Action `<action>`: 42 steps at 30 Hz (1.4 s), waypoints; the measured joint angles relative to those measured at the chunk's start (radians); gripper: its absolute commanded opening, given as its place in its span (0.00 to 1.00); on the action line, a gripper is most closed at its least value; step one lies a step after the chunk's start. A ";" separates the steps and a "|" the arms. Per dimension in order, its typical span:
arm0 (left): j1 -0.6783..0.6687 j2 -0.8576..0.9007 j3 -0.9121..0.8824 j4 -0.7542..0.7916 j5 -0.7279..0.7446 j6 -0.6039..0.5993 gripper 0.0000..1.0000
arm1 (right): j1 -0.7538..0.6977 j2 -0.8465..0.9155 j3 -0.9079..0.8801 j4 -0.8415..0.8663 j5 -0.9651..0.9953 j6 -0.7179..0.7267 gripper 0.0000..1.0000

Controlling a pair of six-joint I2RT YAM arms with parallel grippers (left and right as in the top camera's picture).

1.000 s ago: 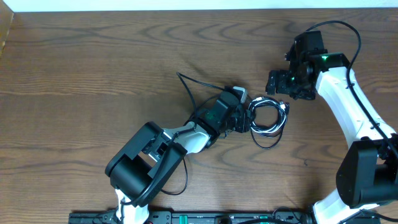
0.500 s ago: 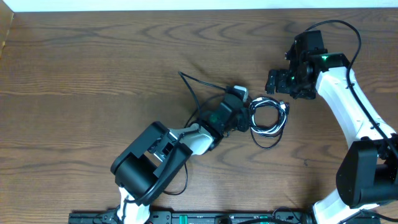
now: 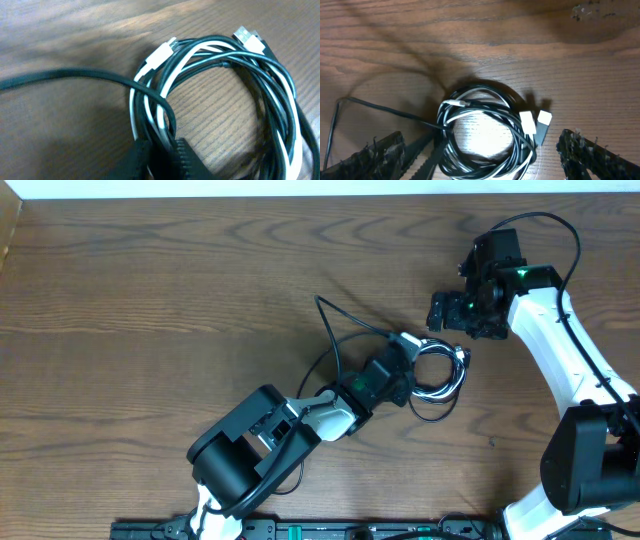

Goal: Untangle cables

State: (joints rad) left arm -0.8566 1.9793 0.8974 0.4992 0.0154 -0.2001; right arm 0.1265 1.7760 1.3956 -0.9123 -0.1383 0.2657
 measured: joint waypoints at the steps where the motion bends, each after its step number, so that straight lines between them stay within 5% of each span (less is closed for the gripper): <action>1: 0.000 0.000 0.002 0.001 -0.003 0.014 0.08 | 0.000 0.000 0.000 -0.001 0.000 0.000 0.93; 8: 0.000 -0.052 0.007 -0.103 -0.017 0.047 0.07 | 0.000 0.000 0.000 -0.006 0.000 0.000 0.94; 24: 0.019 -0.683 0.012 -0.594 0.009 0.051 0.07 | 0.003 0.000 0.000 -0.077 -0.147 -0.111 0.86; 28: 0.091 -0.712 0.012 -0.703 0.011 0.009 0.07 | 0.029 0.000 -0.007 -0.097 -0.157 -0.138 0.68; 42: 0.444 -0.715 0.012 -0.797 0.266 -0.088 0.08 | 0.198 0.001 -0.211 0.014 -0.130 -0.355 0.61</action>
State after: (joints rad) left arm -0.4122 1.2640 0.9096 -0.2974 0.2813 -0.2882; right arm 0.3241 1.7767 1.1851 -0.8986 -0.2680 -0.0895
